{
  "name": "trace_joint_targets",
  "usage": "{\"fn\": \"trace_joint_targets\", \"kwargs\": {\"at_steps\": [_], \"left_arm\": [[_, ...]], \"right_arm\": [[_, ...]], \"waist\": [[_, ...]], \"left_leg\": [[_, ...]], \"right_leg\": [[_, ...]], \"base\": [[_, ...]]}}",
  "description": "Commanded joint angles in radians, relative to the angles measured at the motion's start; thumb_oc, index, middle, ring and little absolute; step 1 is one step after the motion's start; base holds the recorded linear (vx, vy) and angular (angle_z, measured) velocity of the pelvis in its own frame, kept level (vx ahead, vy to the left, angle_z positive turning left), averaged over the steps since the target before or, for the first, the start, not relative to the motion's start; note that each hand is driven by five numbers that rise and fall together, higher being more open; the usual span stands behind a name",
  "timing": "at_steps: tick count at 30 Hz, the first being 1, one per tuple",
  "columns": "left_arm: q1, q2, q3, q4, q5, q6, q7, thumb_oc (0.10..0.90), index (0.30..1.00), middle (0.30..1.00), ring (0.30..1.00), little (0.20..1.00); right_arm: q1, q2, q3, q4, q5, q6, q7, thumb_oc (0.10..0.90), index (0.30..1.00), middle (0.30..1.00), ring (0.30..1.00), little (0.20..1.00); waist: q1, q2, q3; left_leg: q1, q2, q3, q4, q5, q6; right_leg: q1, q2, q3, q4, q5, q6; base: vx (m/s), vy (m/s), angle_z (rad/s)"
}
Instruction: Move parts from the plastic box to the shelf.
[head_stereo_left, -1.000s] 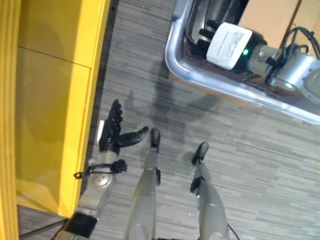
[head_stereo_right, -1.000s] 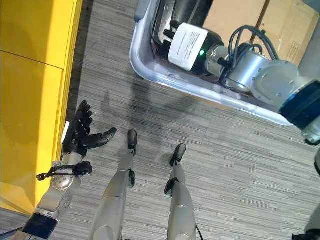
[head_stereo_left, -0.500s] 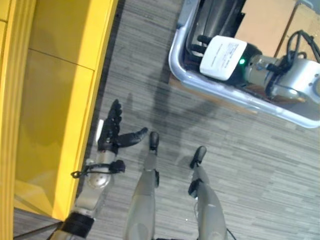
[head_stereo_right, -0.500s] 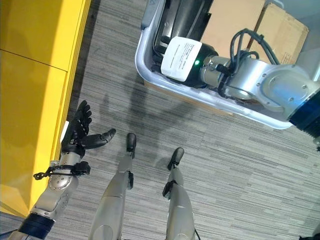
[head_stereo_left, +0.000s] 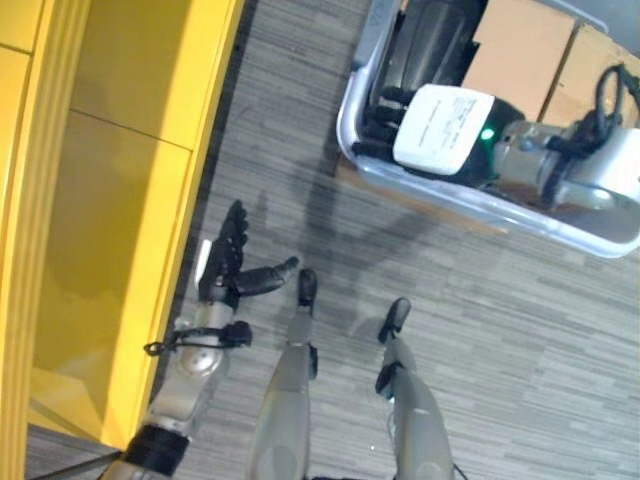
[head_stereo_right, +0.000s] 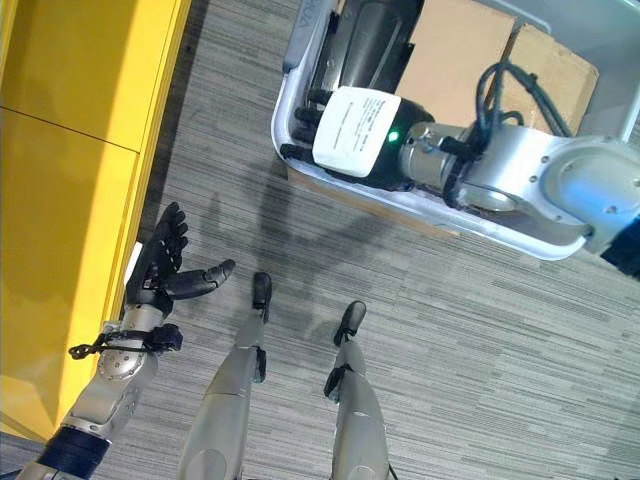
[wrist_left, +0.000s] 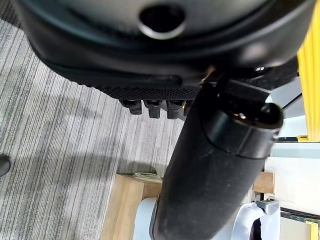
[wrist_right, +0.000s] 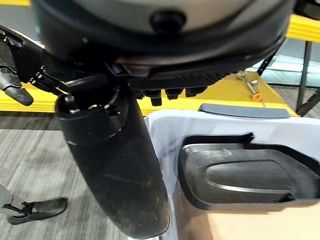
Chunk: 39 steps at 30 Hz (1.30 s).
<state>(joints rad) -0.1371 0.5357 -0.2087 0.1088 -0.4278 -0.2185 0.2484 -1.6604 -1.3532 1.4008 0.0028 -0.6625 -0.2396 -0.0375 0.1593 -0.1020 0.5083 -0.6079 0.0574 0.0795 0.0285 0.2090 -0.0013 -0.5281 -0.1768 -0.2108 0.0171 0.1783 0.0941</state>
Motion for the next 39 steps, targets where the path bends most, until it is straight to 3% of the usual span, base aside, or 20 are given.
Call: {"fn": "trace_joint_targets", "kwargs": {"at_steps": [1,9,20,39], "left_arm": [[0.038,0.033,0.031,-0.084,-0.007,-0.057,-0.010,0.900,1.000,1.000,1.000,1.000],[0.045,0.041,0.028,-0.082,-0.010,-0.060,-0.013,0.900,1.000,1.000,1.000,1.000],[0.054,0.059,0.020,-0.082,-0.017,-0.071,-0.012,0.900,1.000,1.000,1.000,1.000],[0.051,0.065,0.014,-0.089,0.004,-0.081,-0.002,0.900,1.000,1.000,1.000,1.000]], "right_arm": [[-0.111,-0.065,-0.001,-0.006,0.057,0.026,-0.086,0.900,1.000,1.000,1.000,1.000],[-0.095,-0.073,-0.001,0.135,0.012,0.059,-0.143,0.900,1.000,1.000,1.000,1.000],[-0.076,-0.003,-0.001,0.327,-0.063,0.098,-0.164,0.900,1.000,1.000,1.000,1.000],[-0.107,0.043,-0.001,0.452,-0.072,0.129,-0.202,0.900,1.000,1.000,1.000,1.000]], "waist": [[-0.006,-0.048,-0.059],[-0.010,-0.042,-0.061],[0.007,-0.035,-0.052],[0.034,-0.019,-0.035]], "left_leg": [[0.093,-0.011,-0.103,-0.017,-0.081,-0.041],[0.094,-0.011,-0.100,-0.013,-0.083,-0.040],[0.079,-0.016,-0.104,-0.012,-0.079,-0.037],[0.038,-0.044,-0.120,0.008,-0.091,-0.031]], "right_leg": [[0.153,-0.028,0.008,0.060,-0.086,0.061],[0.152,-0.027,0.013,0.063,-0.087,0.059],[0.141,-0.027,0.017,0.060,-0.082,0.060],[0.143,-0.042,-0.011,0.054,-0.087,0.068]], "base": [[0.00,0.000,0.00],[0.00,0.000,0.00],[0.00,-0.003,-0.01],[0.01,0.001,0.02]]}}
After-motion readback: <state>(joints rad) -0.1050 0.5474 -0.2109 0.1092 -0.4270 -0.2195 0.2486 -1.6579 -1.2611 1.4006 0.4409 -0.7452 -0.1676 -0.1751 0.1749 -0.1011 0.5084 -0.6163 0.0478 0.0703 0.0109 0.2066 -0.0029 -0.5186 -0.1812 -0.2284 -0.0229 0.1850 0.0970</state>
